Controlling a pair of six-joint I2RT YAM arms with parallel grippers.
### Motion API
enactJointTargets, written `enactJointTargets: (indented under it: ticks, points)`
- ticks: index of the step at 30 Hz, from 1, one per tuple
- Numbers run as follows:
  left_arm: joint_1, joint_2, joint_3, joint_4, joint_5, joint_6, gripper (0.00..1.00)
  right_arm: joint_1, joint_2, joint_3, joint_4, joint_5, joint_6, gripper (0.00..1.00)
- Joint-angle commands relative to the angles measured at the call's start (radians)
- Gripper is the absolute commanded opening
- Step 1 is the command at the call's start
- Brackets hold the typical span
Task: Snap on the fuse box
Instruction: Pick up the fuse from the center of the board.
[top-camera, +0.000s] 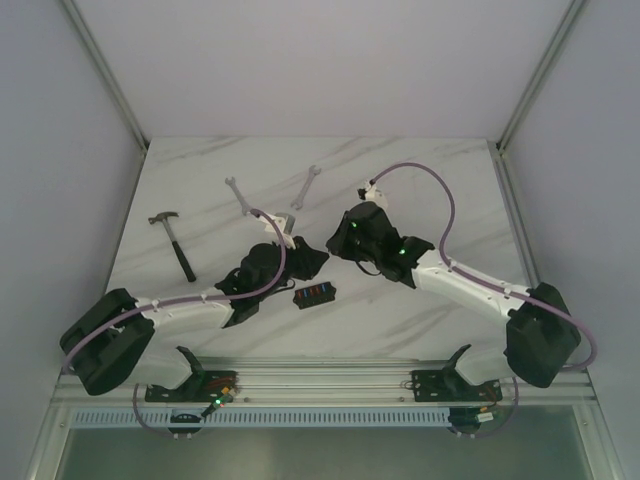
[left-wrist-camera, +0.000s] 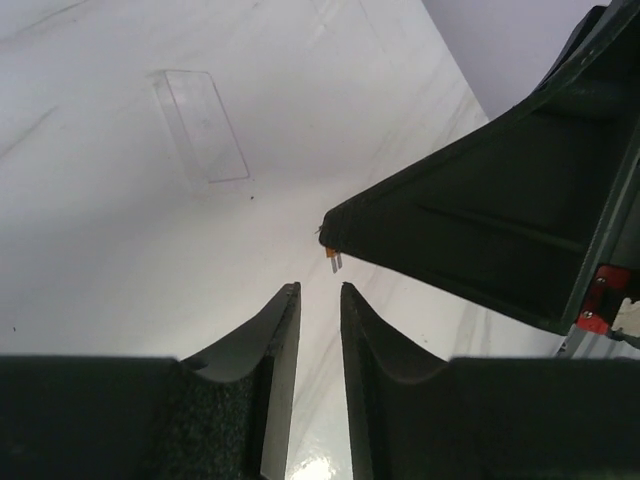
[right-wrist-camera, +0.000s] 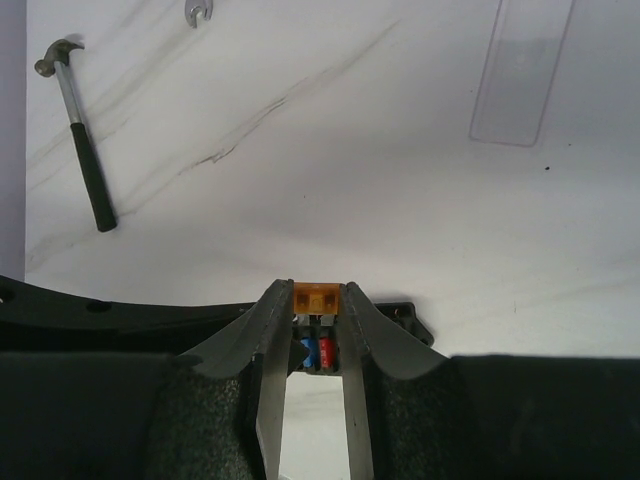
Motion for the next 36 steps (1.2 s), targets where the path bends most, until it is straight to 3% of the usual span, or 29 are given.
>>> enactJointTargets:
  ticks: [1, 10, 23, 30, 34, 36]
  points:
    - [-0.003, 0.01, -0.005, 0.099, -0.008, 0.001, 0.31, 0.01, -0.017, -0.015, 0.047, -0.009, 0.031, 0.23]
    - [-0.003, 0.022, -0.003, 0.121, 0.005, 0.015, 0.27, 0.018, -0.025, -0.035, 0.072, -0.015, 0.048, 0.23]
    - [-0.004, 0.02, 0.01, 0.091, -0.007, 0.036, 0.02, 0.029, -0.03, -0.059, 0.103, -0.034, 0.068, 0.24]
    - [-0.005, 0.013, 0.017, 0.064, -0.002, 0.059, 0.0, 0.03, -0.091, -0.083, 0.117, -0.004, 0.041, 0.35]
    - [-0.001, -0.007, 0.012, 0.026, -0.015, 0.095, 0.0, 0.016, -0.164, -0.097, 0.119, 0.018, -0.072, 0.41]
    - [0.004, -0.029, 0.012, 0.002, -0.012, 0.131, 0.0, 0.003, -0.193, -0.099, 0.115, 0.002, -0.166, 0.49]
